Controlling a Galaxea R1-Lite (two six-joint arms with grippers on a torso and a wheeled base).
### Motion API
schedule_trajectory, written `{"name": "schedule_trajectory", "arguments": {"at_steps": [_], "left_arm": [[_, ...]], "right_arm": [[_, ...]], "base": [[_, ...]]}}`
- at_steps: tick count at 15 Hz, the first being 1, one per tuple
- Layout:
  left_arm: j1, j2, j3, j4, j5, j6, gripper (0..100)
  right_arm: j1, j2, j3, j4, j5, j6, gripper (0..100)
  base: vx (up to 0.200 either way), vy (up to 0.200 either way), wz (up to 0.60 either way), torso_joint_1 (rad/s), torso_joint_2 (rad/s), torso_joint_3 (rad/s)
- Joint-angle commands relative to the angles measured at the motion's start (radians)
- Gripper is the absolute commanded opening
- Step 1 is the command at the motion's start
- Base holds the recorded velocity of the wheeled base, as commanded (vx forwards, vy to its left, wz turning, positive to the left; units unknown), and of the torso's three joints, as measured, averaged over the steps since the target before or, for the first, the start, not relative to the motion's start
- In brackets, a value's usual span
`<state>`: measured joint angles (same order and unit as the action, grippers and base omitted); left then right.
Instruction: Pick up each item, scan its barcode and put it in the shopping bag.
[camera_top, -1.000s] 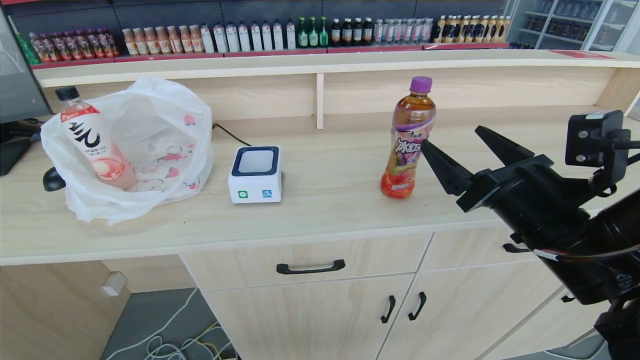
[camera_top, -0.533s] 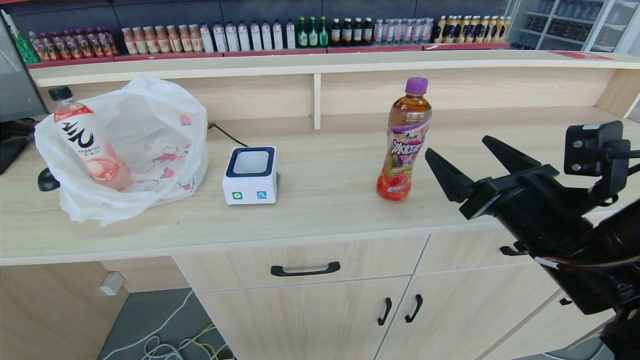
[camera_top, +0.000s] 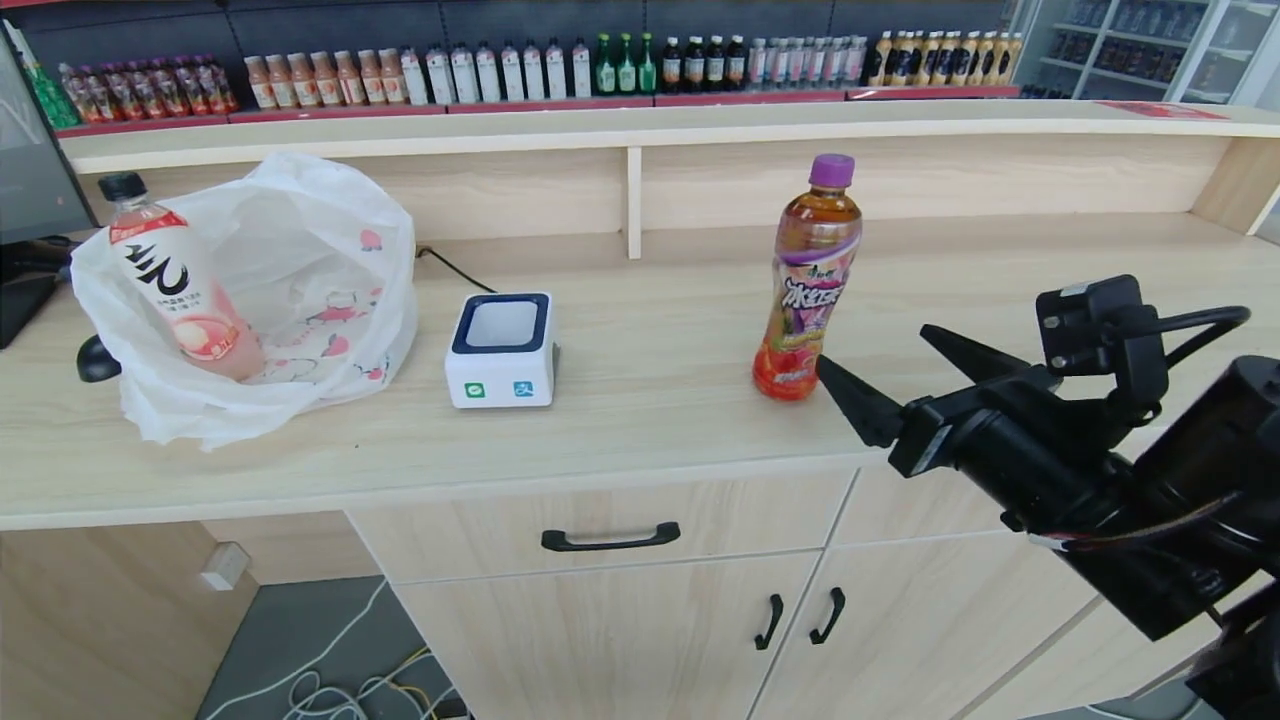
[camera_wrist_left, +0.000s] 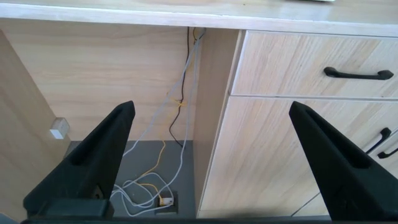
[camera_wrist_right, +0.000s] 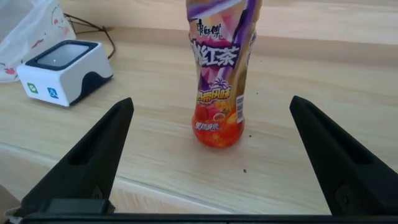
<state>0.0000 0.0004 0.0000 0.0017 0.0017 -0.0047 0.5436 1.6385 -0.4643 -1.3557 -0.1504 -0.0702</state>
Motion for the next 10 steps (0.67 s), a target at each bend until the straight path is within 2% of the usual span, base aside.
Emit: {"name": "schedule_trajectory", "arguments": {"at_steps": [1,5,10], "left_arm": [[0.0,0.0,0.0,0.0,0.0,0.0,100],[0.0,0.0,0.0,0.0,0.0,0.0,100],[0.0,0.0,0.0,0.0,0.0,-0.001,100]], "right_arm": [[-0.001,0.009,-0.024,0.038,-0.001,0.02,100],[-0.004,0.037,-0.134,0.158,-0.001,0.059,100],[-0.008,0.142,-0.28,0.172,-0.044,0.055,100]], "base": [[0.0,0.0,0.0,0.0,0.0,0.0],[0.0,0.0,0.0,0.0,0.0,0.0],[0.0,0.0,0.0,0.0,0.0,0.0]]}}
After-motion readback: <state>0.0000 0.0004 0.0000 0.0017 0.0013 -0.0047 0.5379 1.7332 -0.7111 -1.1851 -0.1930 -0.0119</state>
